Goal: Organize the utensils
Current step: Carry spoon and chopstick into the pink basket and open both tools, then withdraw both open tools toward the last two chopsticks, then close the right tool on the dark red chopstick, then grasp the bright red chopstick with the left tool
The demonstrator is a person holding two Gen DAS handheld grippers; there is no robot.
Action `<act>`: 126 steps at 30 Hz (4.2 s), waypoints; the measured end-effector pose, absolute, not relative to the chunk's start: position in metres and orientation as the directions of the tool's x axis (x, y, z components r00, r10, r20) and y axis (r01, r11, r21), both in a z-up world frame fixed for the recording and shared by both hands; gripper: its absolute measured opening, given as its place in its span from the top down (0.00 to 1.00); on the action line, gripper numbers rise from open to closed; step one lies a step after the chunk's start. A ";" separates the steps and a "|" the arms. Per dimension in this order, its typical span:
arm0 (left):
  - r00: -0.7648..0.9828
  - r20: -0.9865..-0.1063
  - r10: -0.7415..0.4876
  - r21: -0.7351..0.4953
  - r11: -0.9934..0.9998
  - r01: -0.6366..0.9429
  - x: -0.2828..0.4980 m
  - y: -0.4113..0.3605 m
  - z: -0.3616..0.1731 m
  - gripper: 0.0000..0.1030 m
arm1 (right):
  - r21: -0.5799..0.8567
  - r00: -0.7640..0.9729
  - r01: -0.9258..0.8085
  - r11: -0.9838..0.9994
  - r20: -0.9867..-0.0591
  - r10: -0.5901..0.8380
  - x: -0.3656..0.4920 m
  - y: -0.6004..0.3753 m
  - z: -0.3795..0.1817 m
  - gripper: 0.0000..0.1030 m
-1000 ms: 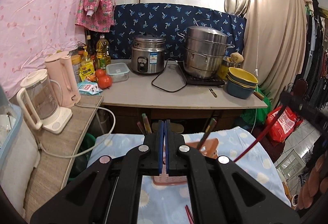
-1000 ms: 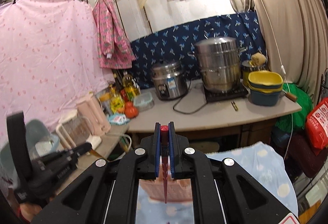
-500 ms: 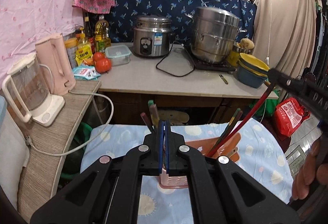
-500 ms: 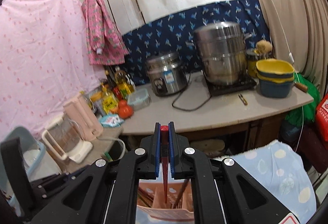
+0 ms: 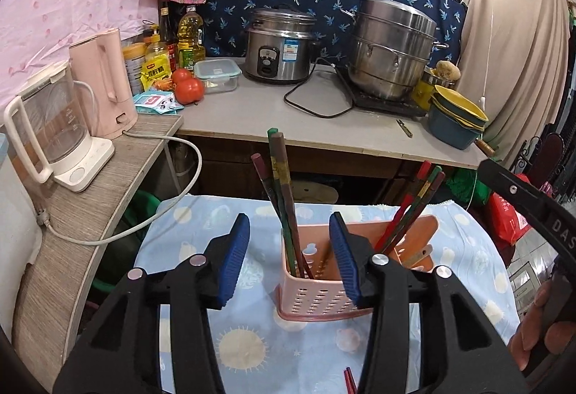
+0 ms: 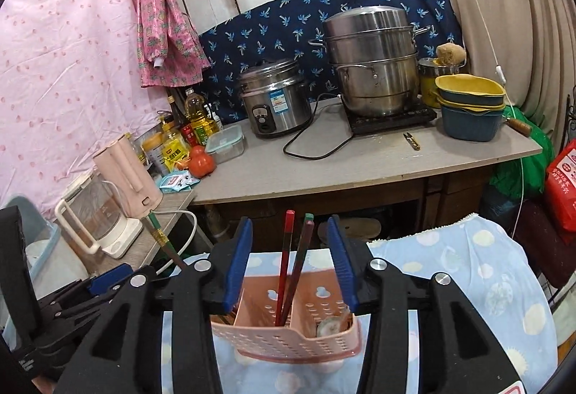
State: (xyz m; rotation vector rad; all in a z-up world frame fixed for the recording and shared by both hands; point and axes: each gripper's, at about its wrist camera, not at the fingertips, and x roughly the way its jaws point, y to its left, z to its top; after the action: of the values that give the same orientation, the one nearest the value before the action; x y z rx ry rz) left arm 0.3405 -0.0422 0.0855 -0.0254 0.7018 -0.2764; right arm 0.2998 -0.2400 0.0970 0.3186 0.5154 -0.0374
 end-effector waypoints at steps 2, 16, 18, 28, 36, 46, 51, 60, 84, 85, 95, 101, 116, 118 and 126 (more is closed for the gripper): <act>0.732 -0.629 -0.261 -0.119 0.963 0.241 0.334 -0.040 0.088 0.57 | 0.292 0.873 0.112 0.950 -0.486 0.046 0.290 -0.242 0.098 0.58; 0.741 -0.620 -0.256 -0.108 0.964 0.243 0.270 -0.031 0.099 0.57 | 0.236 0.850 0.082 0.968 -0.523 0.055 0.203 -0.223 0.089 0.58; 0.740 -0.624 -0.253 -0.099 0.964 0.246 0.260 -0.031 0.098 0.57 | 0.223 0.847 0.078 0.972 -0.530 0.054 0.190 -0.217 0.086 0.58; 0.710 -0.654 -0.262 -0.108 0.961 0.255 0.201 -0.026 0.072 0.57 | 0.132 0.813 0.080 0.988 -0.583 0.012 0.121 -0.191 0.049 0.58; 0.647 -0.727 -0.231 -0.085 0.965 0.249 0.153 -0.026 0.015 0.57 | 0.090 0.714 0.085 0.992 -0.700 0.002 0.069 -0.178 -0.017 0.58; 0.538 -0.817 -0.210 -0.094 0.968 0.234 0.112 -0.022 -0.052 0.57 | 0.111 0.593 0.084 0.990 -0.804 0.039 0.034 -0.164 -0.083 0.58; 0.515 -0.831 -0.210 -0.089 0.964 0.249 0.094 -0.027 -0.070 0.57 | 0.108 0.579 0.066 0.992 -0.814 0.050 0.026 -0.154 -0.093 0.58; 0.485 -0.852 -0.196 -0.080 0.965 0.250 0.082 -0.026 -0.085 0.57 | 0.111 0.559 0.038 0.993 -0.826 0.071 0.028 -0.142 -0.101 0.68; 0.446 -0.855 -0.267 -0.098 0.925 0.366 0.067 -0.069 -0.086 0.48 | 0.113 0.556 0.097 0.989 -0.830 0.041 0.019 -0.167 -0.108 0.93; 0.442 -0.856 -0.268 -0.096 0.923 0.374 0.066 -0.073 -0.088 0.48 | 0.116 0.555 0.100 0.988 -0.831 0.041 0.017 -0.168 -0.108 0.93; 0.412 -0.864 -0.290 -0.127 0.917 0.379 0.069 -0.082 -0.100 0.49 | 0.111 0.558 0.102 0.989 -0.829 0.035 0.012 -0.170 -0.109 0.93; 0.415 -0.862 -0.293 -0.129 0.916 0.380 0.068 -0.080 -0.102 0.53 | 0.104 0.561 0.100 0.990 -0.827 0.030 0.009 -0.169 -0.109 0.93; 0.422 -0.854 -0.304 -0.124 0.907 0.403 0.061 -0.069 -0.102 0.92 | 0.114 0.560 0.104 0.988 -0.828 0.037 0.002 -0.169 -0.107 0.93; 0.416 -0.853 -0.314 -0.135 0.904 0.406 0.061 -0.068 -0.100 0.92 | 0.120 0.566 0.102 0.987 -0.824 0.042 0.001 -0.169 -0.104 0.93; 0.458 -0.819 -0.346 -0.149 0.898 0.413 0.053 -0.060 -0.067 0.93 | 0.135 0.615 0.091 0.987 -0.787 0.051 -0.002 -0.171 -0.072 0.93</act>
State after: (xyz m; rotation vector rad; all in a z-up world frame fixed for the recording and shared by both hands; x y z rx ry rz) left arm 0.0533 -0.0595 -0.0672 0.0746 0.9904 -0.4685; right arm -0.0020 -0.1711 -0.0720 0.1671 0.9091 -0.0231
